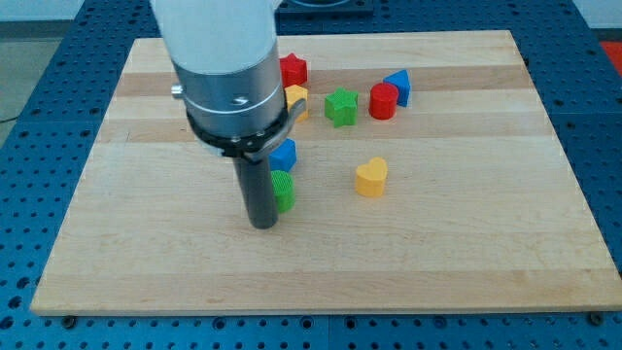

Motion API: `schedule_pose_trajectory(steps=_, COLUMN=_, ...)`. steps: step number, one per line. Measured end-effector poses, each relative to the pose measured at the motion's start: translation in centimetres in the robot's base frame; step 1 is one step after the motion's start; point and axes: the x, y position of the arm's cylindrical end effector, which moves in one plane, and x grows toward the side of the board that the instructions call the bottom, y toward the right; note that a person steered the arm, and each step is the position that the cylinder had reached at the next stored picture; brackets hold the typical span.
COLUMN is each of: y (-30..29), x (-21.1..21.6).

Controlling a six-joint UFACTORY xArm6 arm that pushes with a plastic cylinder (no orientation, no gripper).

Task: Slide the green circle towards the center left

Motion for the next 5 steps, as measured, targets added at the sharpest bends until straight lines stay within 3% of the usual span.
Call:
schedule_pose_trajectory(steps=1, y=7.0, x=-0.2)
schedule_pose_trajectory(steps=2, y=7.1, x=-0.8)
schedule_pose_trajectory(steps=4, y=-2.0, x=-5.2)
schedule_pose_trajectory(steps=5, y=-6.2, x=-5.2)
